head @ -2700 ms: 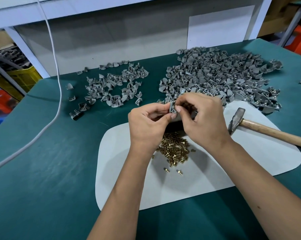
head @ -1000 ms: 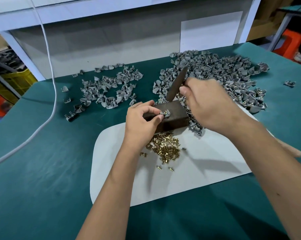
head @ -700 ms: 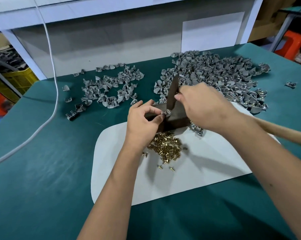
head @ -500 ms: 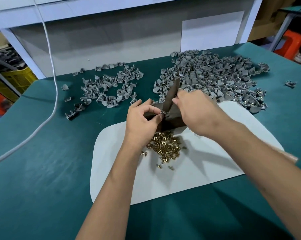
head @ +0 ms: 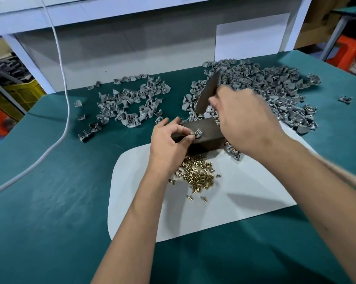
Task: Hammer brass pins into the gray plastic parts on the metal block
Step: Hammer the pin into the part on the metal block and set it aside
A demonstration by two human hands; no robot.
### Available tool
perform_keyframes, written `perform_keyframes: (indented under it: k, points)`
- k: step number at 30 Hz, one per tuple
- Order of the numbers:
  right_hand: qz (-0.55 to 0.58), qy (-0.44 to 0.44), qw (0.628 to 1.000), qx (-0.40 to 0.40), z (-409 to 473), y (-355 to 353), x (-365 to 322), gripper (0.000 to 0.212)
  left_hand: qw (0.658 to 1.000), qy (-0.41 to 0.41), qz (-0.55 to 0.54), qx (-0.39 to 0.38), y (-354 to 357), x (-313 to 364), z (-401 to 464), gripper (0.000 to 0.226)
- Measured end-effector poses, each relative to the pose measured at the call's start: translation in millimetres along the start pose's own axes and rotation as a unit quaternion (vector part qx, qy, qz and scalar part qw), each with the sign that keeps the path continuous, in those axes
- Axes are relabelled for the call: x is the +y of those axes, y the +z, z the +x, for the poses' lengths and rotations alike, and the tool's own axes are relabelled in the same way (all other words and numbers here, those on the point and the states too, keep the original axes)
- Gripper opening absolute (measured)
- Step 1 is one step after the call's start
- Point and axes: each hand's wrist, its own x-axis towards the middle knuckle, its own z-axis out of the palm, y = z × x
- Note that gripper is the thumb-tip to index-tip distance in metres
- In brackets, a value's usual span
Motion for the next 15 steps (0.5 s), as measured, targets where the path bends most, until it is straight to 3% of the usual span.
perform_keyframes:
  k: [1,5,7,10,13,15]
  points:
    - [0.005,0.003,1.000,0.002,-1.9,1.9,-2.3,0.022,1.000,0.002,0.001,0.001,-0.4,-0.3,0.7,0.023]
    - [-0.039,-0.024,0.991,-0.129,-5.9,7.4,-7.6,0.021,1.000,-0.001,0.006,-0.002,-0.1,1.5,0.0,0.019]
    - [-0.040,-0.024,0.993,-0.107,2.3,-0.1,-3.3,0.023,1.000,-0.007,0.001,-0.005,0.0,1.7,-0.7,0.015]
    - [0.021,0.002,1.000,0.002,0.8,1.1,-3.7,0.023,1.000,-0.009,-0.014,-0.003,0.1,1.0,0.7,0.017]
    - [-0.016,0.008,0.994,-0.111,-8.4,15.6,-9.6,0.023,1.000,-0.002,0.000,0.003,0.1,1.0,1.1,0.023]
    - [-0.012,0.016,0.991,-0.134,-2.8,10.6,-3.9,0.026,1.000,-0.006,-0.003,0.004,0.3,2.2,-0.5,0.019]
